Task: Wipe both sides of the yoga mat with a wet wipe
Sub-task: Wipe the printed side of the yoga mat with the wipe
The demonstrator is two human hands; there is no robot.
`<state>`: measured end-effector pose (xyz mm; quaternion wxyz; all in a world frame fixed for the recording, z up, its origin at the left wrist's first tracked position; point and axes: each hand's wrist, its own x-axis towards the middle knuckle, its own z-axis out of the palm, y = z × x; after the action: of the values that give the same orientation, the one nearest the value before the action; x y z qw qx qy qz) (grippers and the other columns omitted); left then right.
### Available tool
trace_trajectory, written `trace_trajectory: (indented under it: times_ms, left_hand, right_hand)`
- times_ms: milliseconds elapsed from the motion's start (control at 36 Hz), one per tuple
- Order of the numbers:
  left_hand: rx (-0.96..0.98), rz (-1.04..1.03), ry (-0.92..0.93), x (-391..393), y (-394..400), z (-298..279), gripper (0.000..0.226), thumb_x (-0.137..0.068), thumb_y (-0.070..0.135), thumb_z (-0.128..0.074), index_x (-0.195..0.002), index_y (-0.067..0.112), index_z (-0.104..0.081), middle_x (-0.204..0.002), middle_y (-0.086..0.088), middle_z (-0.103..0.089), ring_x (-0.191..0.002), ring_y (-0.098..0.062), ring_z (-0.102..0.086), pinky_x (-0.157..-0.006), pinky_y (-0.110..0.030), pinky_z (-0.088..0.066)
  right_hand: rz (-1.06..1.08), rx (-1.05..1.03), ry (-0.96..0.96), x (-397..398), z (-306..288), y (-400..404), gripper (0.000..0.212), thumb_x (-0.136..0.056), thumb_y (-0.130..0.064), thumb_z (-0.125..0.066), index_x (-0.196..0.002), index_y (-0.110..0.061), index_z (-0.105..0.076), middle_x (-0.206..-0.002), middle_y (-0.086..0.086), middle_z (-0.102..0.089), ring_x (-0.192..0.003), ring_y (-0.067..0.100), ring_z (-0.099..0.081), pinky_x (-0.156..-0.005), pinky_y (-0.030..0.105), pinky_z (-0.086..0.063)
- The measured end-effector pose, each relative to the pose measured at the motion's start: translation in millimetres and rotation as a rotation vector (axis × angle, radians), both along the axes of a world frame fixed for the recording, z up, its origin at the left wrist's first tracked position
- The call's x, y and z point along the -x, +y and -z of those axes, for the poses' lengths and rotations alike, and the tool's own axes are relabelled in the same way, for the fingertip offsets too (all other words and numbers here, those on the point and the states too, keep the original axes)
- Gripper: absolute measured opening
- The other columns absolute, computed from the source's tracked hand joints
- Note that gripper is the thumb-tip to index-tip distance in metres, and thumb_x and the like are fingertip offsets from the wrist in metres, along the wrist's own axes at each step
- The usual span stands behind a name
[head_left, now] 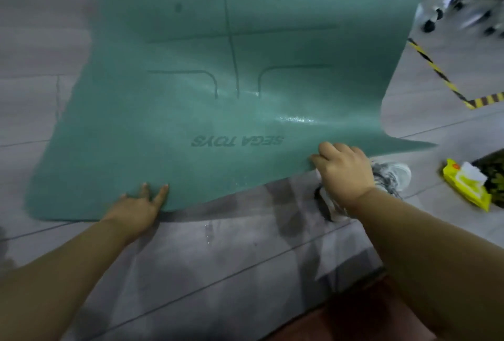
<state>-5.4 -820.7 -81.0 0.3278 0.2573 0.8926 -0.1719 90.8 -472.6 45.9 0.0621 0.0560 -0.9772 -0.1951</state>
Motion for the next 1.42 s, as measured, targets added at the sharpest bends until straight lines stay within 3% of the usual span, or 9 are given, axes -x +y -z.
trace_trajectory:
  times_ms: [139, 278, 472, 611, 778, 889, 1083, 1306, 1417]
  left_hand:
    - [-0.136, 0.076, -0.046, -28.5, 52.7, -20.1, 0.064, -0.098, 0.006, -0.024, -0.151, 0.02, 0.009, -0.154, -0.028, -0.001, -0.13, -0.038, -0.041, -0.107, -0.041, -0.031]
    - [-0.272, 0.152, -0.081, -64.1, 114.3, -30.8, 0.06, -0.099, 0.009, -0.024, -0.152, 0.02, 0.002, -0.154, -0.028, -0.007, -0.128, -0.043, -0.042, -0.103, -0.043, -0.036]
    - [-0.379, 0.173, -0.221, -102.0, 150.2, -21.1, 0.055, -0.101, 0.012, -0.029, -0.152, 0.017, -0.01, -0.156, -0.017, -0.012, -0.135, -0.036, -0.035, -0.108, -0.038, -0.03]
    - [-0.484, 0.039, -0.267, -76.1, 109.1, 6.7, 0.037, -0.097, 0.032, -0.044, -0.131, 0.017, -0.045, -0.142, -0.002, -0.045, -0.124, -0.023, -0.048, -0.1, -0.033, -0.041]
    - [-0.36, 0.026, -0.063, -50.5, 76.7, 12.5, 0.051, -0.099, 0.037, -0.04, -0.145, 0.019, -0.028, -0.158, -0.006, -0.006, -0.138, -0.025, -0.03, -0.109, -0.033, -0.03]
    - [-0.289, -0.213, 0.017, -53.9, 69.5, 11.1, 0.066, -0.092, 0.056, -0.043, -0.147, 0.034, -0.015, -0.154, -0.011, 0.001, -0.142, -0.032, -0.01, -0.111, -0.044, -0.022]
    - [-0.258, -0.603, 0.025, -61.6, 57.2, 4.7, 0.085, -0.076, 0.074, -0.051, -0.144, 0.04, -0.013, -0.151, -0.016, -0.002, -0.13, -0.042, -0.023, -0.102, -0.048, -0.035]
    - [-0.561, -0.931, 0.053, -74.7, 32.9, 22.5, 0.072, -0.076, 0.049, -0.073, -0.135, 0.031, -0.035, -0.128, -0.016, -0.028, -0.112, -0.038, -0.043, -0.098, -0.036, -0.039]
    - [-0.729, -1.106, 0.03, -69.3, 29.6, 34.8, 0.047, -0.092, 0.036, -0.051, -0.131, 0.014, -0.035, -0.126, -0.019, -0.048, -0.107, -0.036, -0.052, -0.079, -0.035, -0.039]
  right_hand:
    - [0.143, -0.084, -0.047, -14.8, -41.7, 28.6, 0.004, -0.058, -0.008, -0.059, -0.058, -0.008, -0.063, -0.068, 0.01, -0.052, -0.056, 0.03, -0.056, -0.047, 0.03, -0.037]
    - [0.658, 0.021, -0.495, -40.1, -42.6, 59.2, 0.028, -0.085, -0.015, -0.056, -0.112, -0.008, -0.06, -0.117, 0.01, -0.053, -0.111, 0.033, -0.056, -0.085, 0.036, -0.046]
    - [0.625, 0.267, -0.579, -45.4, -3.8, 37.6, 0.022, -0.082, -0.02, -0.055, -0.097, -0.007, -0.065, -0.106, 0.015, -0.057, -0.101, 0.033, -0.059, -0.086, 0.037, -0.05]
    - [0.591, 0.412, -0.504, -32.2, 25.9, 22.3, 0.025, -0.092, -0.02, -0.05, -0.103, -0.002, -0.062, -0.111, 0.019, -0.057, -0.106, 0.032, -0.052, -0.086, 0.03, -0.041]
    - [0.646, 0.479, -0.423, -24.7, 56.0, 17.7, 0.027, -0.096, -0.021, -0.047, -0.113, -0.003, -0.058, -0.115, 0.017, -0.053, -0.105, 0.032, -0.054, -0.085, 0.029, -0.041]
    - [0.696, 0.476, -0.463, -22.8, 60.9, 16.5, 0.025, -0.096, -0.017, -0.046, -0.114, -0.001, -0.055, -0.115, 0.019, -0.053, -0.11, 0.031, -0.05, -0.086, 0.03, -0.04]
    - [0.624, 0.45, -0.549, -29.1, 55.3, -7.0, 0.02, -0.095, -0.017, -0.049, -0.11, -0.003, -0.053, -0.115, 0.018, -0.048, -0.099, 0.034, -0.054, -0.081, 0.033, -0.043]
    - [0.536, 0.425, -0.518, -43.1, 20.9, -51.9, 0.012, -0.091, -0.006, -0.047, -0.1, -0.005, -0.054, -0.103, 0.014, -0.048, -0.093, 0.033, -0.053, -0.079, 0.034, -0.043]
    - [0.511, 0.435, -0.418, -51.5, 5.2, -68.7, 0.011, -0.088, -0.004, -0.047, -0.096, -0.006, -0.055, -0.099, 0.013, -0.047, -0.096, 0.034, -0.055, -0.077, 0.032, -0.042]
